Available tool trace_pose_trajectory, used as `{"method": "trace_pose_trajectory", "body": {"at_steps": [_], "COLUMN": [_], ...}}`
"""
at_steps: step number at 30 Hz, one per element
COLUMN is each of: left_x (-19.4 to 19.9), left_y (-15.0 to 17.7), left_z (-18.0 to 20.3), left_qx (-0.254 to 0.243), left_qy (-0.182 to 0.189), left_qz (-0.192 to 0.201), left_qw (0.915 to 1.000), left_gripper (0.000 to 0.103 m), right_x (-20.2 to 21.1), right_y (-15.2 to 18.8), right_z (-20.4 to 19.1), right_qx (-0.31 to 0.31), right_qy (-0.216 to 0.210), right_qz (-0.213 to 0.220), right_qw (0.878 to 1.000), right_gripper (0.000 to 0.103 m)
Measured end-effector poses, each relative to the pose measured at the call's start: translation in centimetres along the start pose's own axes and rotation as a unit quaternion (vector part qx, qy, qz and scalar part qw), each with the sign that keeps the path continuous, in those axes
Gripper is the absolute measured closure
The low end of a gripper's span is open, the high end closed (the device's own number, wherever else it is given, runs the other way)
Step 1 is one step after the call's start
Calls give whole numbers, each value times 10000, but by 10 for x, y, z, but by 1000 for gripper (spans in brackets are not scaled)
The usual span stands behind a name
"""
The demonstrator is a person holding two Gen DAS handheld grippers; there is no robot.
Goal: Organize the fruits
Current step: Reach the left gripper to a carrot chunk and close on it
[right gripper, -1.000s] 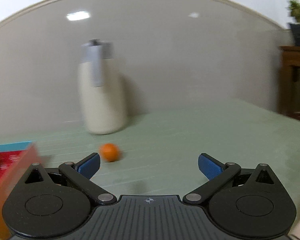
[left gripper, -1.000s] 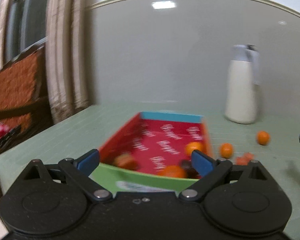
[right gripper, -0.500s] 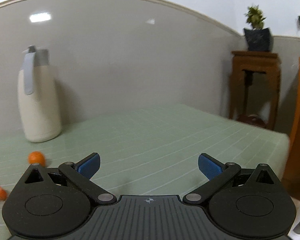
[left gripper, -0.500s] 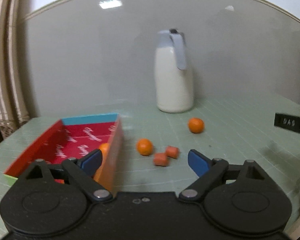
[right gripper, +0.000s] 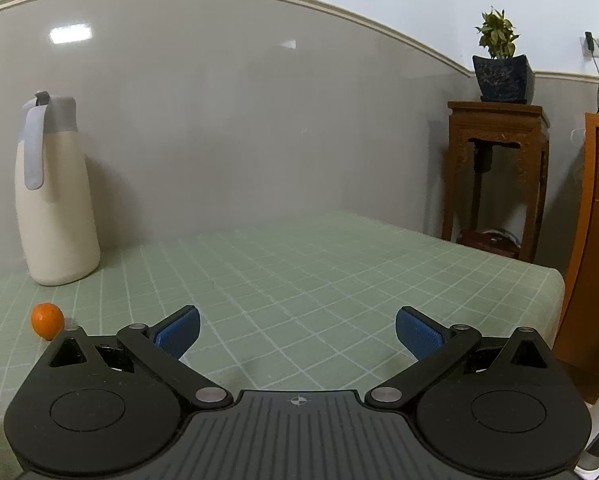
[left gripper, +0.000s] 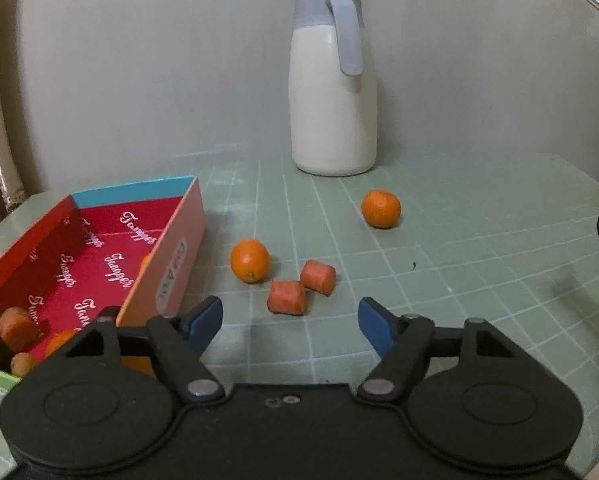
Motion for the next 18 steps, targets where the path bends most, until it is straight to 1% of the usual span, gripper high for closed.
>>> {"method": "trace_pose_trajectory", "body": {"at_steps": [3, 6, 8, 10, 14, 18], "left_x": [-7, -13, -18, -22, -26, -30], "left_y": [-1, 0, 0, 1, 1, -1], "left_z": [2, 4, 5, 5, 5, 4], "left_qx": [-49, -83, -89, -109, -85, -81], "left_qy": [13, 69, 109, 150, 177, 134], "left_qz": [-62, -144, -194, -246, -269, -277], "left_qw": [10000, 9998, 9997, 9995, 9994, 9995], "left_gripper": [38, 42, 50, 55, 58, 58], "right_x": [-1, -1, 0, -1, -2, -2], "right_y": [0, 1, 1, 2, 4, 5], "right_z": [-2, -4, -6, -8, -9, -13], "right_qx": [-23, -3, 11, 25, 10, 16], "right_qy": [-67, -128, -171, -210, -293, -392], "right_qz": [-30, -33, -35, -56, -99, -144], "right_qw": [10000, 9999, 9998, 9998, 9995, 9991], "right_gripper": [0, 0, 0, 0, 0, 0]}}
Point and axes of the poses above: each gripper's, at about its wrist camera, not at the fingertips, and x roughly against the way its jaws point, z to its right, y to its underside, the point moved 6 cm from there along -x, roughly the way its jaws point, and after that the axes turned 1 degree about -y, right-handed, at the moved point
